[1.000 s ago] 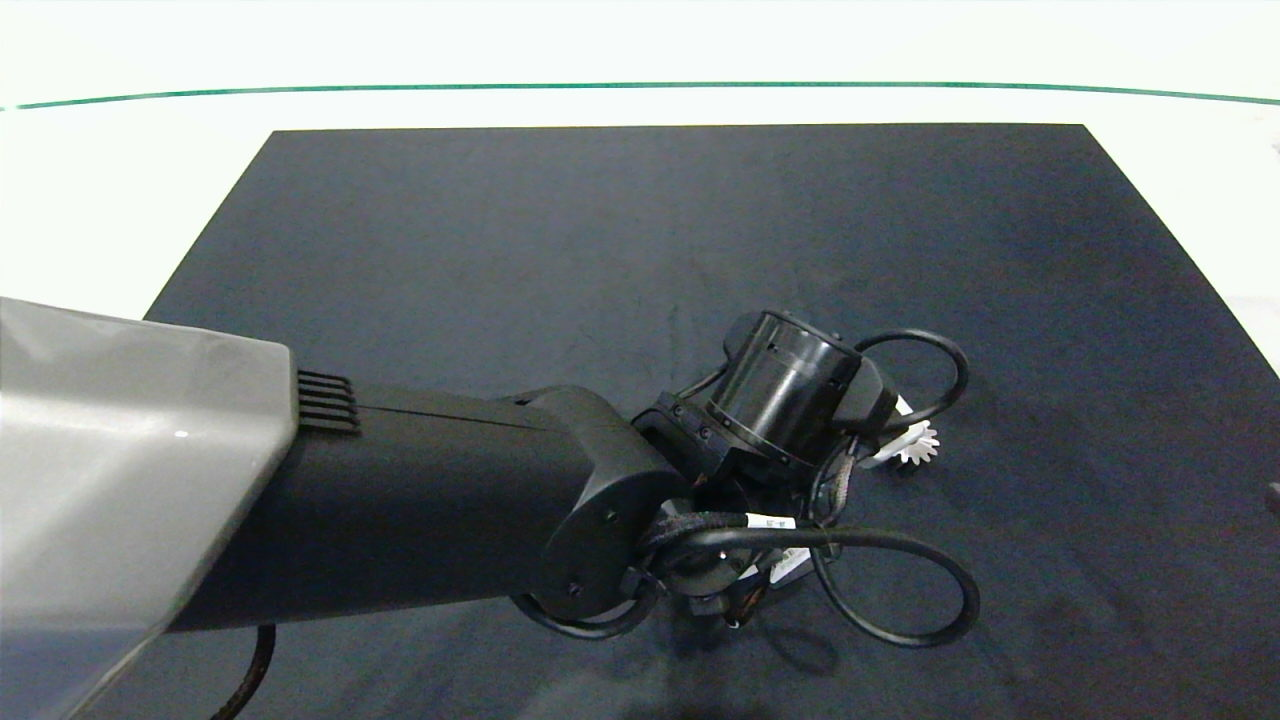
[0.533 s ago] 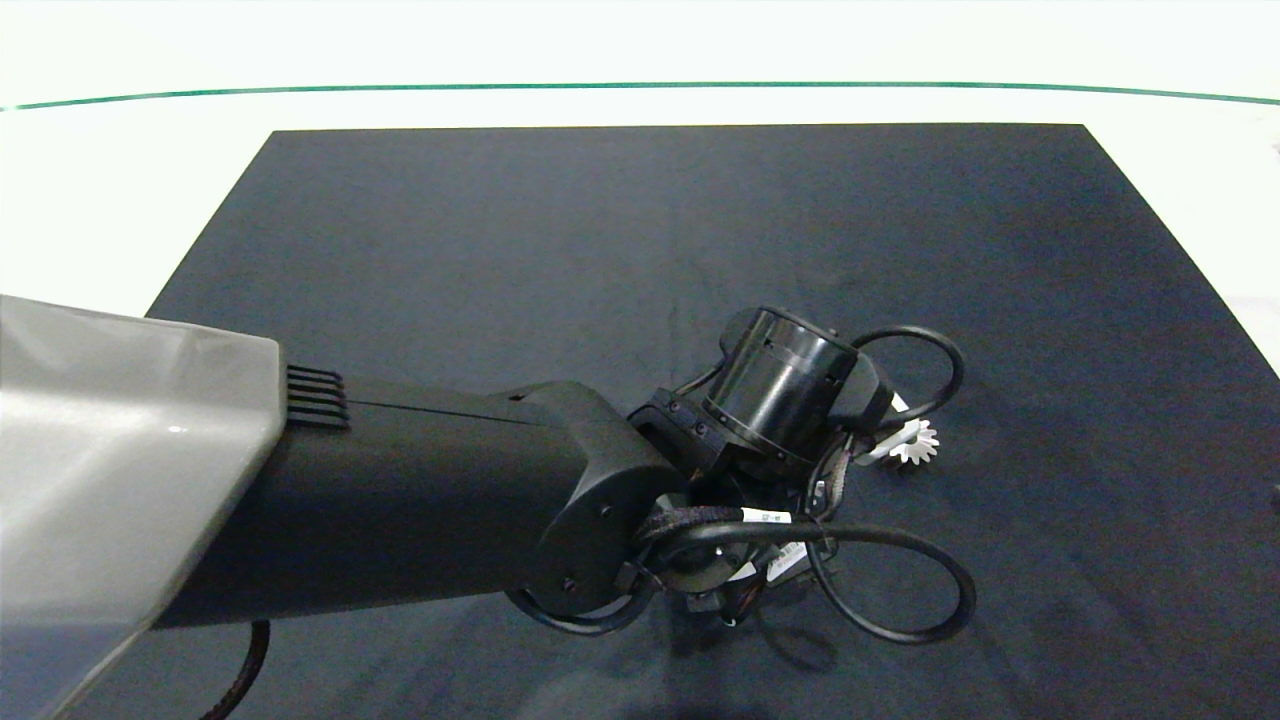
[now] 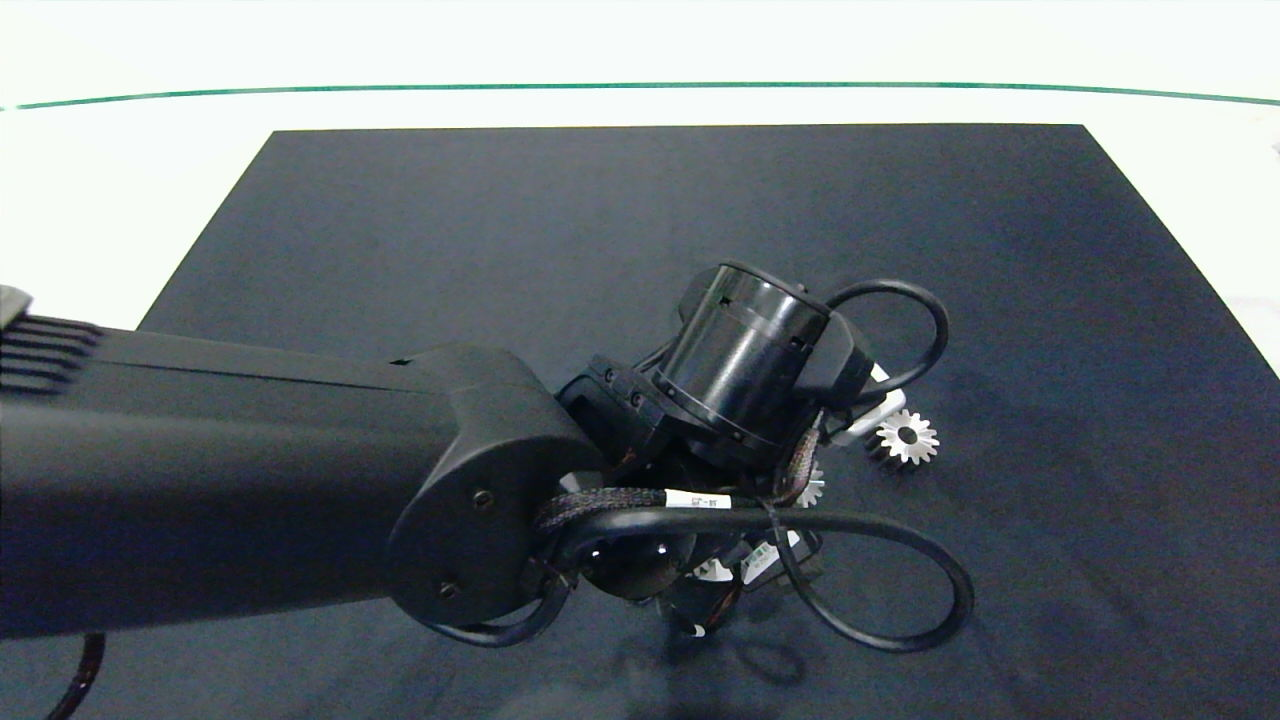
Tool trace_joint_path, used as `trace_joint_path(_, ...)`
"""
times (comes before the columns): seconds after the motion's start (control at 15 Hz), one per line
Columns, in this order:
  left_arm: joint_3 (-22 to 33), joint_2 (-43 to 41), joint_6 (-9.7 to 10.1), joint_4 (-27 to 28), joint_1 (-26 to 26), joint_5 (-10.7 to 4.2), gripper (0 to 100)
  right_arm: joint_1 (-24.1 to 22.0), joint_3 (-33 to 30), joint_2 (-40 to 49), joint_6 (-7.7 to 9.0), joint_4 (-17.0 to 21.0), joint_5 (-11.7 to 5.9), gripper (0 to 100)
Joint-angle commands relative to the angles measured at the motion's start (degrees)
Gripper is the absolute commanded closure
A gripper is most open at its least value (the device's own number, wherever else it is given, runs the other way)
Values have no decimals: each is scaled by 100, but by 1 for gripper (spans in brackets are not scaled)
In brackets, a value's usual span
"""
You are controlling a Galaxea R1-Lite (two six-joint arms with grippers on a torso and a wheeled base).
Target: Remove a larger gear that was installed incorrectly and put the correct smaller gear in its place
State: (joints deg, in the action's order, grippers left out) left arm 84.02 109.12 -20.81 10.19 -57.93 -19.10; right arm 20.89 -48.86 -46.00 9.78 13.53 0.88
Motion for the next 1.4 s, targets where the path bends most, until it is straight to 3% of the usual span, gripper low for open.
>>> trace_joint_path(0.07,238,-84,-2,0,27,-15,0,2,-10,20,15,9,0,0)
trace_joint_path(0.47,906,259,7,0,27,-23,0,2,-10,73,15,9,0,0)
trace_joint_path(1.4,844,435,-160,-52,291,-32,0,2,26,108,15,18,0,0)
